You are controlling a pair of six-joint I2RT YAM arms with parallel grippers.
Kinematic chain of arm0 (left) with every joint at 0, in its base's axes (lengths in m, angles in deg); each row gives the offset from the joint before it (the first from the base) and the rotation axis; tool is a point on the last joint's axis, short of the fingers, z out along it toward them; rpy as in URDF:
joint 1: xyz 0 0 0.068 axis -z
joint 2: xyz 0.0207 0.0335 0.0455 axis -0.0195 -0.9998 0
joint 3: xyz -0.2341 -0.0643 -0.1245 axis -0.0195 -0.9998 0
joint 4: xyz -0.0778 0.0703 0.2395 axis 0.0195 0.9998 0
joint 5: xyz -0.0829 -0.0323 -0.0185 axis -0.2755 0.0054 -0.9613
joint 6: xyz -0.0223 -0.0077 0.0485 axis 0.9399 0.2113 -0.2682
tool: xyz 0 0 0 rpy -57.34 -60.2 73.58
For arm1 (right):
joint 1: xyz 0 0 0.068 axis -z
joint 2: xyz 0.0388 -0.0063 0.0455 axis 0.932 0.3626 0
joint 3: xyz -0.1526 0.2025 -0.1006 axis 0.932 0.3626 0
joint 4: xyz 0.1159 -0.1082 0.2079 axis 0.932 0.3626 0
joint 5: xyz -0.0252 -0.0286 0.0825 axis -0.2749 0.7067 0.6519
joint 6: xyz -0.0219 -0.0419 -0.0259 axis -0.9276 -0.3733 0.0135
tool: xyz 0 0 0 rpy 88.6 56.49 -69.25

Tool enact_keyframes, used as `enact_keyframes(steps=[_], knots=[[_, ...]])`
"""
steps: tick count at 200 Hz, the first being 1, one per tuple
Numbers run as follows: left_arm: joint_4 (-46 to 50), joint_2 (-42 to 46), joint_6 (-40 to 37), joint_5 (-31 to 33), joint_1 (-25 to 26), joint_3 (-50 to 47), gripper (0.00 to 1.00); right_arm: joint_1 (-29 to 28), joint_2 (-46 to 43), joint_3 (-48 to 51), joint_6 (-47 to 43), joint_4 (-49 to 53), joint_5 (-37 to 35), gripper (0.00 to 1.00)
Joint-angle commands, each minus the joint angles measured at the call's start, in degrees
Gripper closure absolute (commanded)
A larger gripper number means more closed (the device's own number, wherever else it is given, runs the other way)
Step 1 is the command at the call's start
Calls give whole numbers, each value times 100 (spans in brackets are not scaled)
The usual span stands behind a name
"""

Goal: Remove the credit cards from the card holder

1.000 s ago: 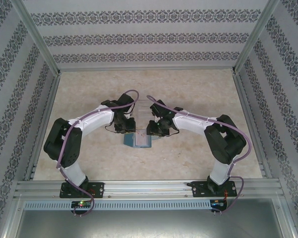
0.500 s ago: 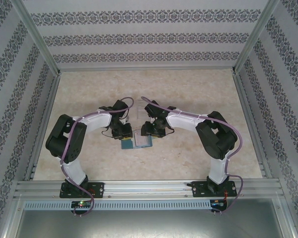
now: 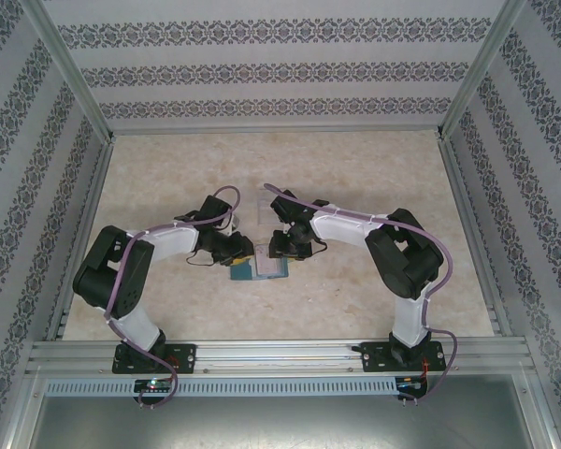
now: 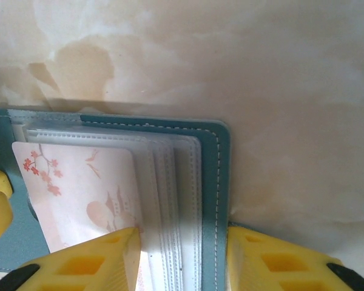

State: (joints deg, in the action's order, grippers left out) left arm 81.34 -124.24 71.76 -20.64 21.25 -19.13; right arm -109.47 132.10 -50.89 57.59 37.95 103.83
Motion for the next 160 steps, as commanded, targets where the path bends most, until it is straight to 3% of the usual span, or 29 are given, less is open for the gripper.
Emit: enact_keyframes(steps=[1, 45, 160], knots=[[-1048, -72, 420, -415, 21, -266, 67, -77, 101, -1, -21, 73, 22, 60], [-1694, -317, 645, -919, 23, -445, 62, -78, 97, -8, -29, 77, 35, 60], [-588, -353, 48, -486, 32, -211, 80, -72, 97, 28, 2, 66, 35, 63]])
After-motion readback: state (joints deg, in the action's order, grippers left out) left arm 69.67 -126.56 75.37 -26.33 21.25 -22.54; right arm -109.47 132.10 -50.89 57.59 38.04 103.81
